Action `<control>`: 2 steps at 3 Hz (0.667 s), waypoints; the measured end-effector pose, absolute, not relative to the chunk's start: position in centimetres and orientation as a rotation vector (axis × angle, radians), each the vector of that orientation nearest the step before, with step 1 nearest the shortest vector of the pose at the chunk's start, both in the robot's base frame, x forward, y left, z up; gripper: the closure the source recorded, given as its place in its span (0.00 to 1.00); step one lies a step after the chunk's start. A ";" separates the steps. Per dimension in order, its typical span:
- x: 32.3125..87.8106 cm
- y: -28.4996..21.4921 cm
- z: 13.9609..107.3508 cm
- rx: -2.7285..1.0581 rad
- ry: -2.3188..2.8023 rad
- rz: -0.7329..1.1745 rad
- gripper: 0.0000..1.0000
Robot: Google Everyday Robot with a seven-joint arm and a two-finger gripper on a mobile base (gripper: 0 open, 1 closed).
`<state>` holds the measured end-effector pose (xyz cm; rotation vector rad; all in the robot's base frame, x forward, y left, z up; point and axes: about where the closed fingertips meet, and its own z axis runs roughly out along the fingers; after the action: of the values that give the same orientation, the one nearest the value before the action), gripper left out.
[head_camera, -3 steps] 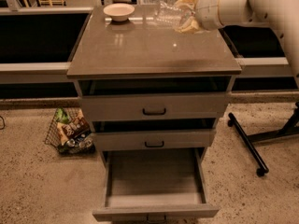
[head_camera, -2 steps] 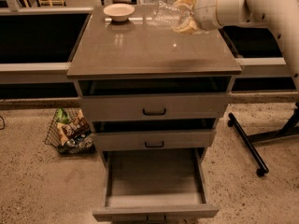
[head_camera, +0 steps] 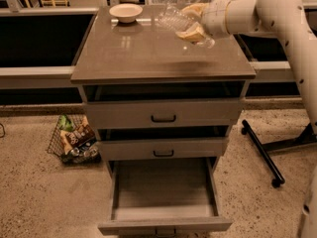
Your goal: Pick water bottle from bottom drawer and place on counter
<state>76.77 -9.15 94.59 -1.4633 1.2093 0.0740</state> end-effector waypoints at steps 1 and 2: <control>77.6 -9.1 93.7 -1.428 1.291 0.172 1.00; 78.2 -8.8 92.6 -1.443 1.368 0.234 1.00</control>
Offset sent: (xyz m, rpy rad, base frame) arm 0.0240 -0.0032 -0.0275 0.0134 0.3117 -0.0225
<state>78.16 -8.80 92.57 -1.4429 1.3685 0.2342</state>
